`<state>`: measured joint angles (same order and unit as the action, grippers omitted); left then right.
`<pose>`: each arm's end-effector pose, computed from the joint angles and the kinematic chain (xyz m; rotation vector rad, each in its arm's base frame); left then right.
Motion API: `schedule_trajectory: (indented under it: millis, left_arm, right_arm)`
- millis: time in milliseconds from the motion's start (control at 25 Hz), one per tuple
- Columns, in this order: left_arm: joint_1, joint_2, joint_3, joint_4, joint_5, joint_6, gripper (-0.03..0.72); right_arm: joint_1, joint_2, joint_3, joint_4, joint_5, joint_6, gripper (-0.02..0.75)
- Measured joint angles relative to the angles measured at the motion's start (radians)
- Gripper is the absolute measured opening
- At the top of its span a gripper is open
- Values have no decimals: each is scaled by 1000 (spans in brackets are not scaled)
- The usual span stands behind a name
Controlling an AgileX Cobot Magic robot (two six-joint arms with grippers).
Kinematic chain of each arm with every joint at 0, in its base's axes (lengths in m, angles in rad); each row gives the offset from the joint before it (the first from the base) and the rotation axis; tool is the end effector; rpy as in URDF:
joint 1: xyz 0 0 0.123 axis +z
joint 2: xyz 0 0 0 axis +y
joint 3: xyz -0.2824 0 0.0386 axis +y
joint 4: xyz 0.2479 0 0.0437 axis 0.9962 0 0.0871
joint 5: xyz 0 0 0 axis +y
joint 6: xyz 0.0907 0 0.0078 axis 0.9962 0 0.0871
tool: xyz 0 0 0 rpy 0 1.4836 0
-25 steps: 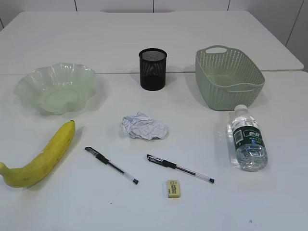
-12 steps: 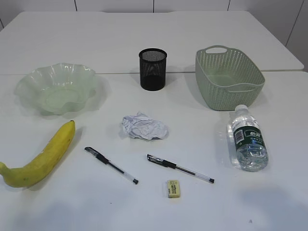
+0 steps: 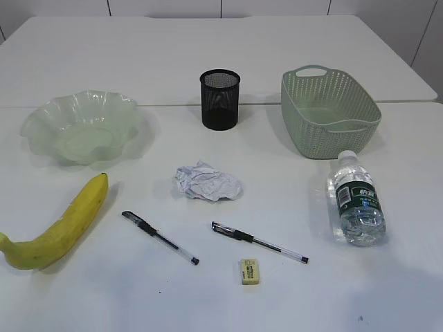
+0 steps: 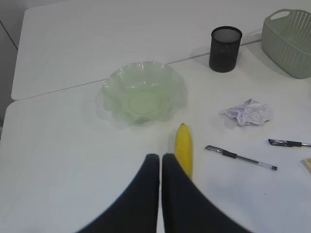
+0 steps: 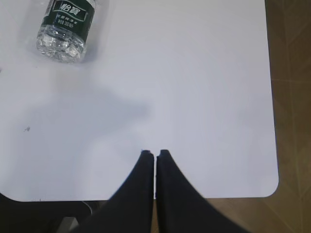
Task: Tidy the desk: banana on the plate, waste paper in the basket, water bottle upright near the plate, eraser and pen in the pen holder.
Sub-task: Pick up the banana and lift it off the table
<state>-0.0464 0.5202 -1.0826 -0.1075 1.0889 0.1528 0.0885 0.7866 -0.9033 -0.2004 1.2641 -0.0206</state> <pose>0.0422 -0.0106 0.4276 0.2101 1.9951 -0.0595 0.1141 -0.0072 0.3447 -0.1565 2.6105 -0.2480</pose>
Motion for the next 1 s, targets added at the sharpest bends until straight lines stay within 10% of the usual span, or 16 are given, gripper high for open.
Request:
schedule_trajectory:
  millis: [240, 440, 600, 800, 1000]
  left_arm:
    - [0, 118, 0, 59, 24, 0, -19]
    - [0, 280, 0, 19, 14, 0, 25]
    - [0, 381, 0, -79, 6, 0, 224]
    - [0, 485, 0, -101, 26, 0, 547]
    - [0, 550, 0, -103, 26, 0, 586]
  right_arm:
    - [0, 59, -2, 5, -1, 69, 19]
    - [0, 116, -4, 11, -4, 141, 227]
    - [0, 150, -4, 12, -6, 176, 454]
    - [0, 166, -4, -7, -27, 180, 514]
    - [0, 168, -4, -7, -56, 182, 514]
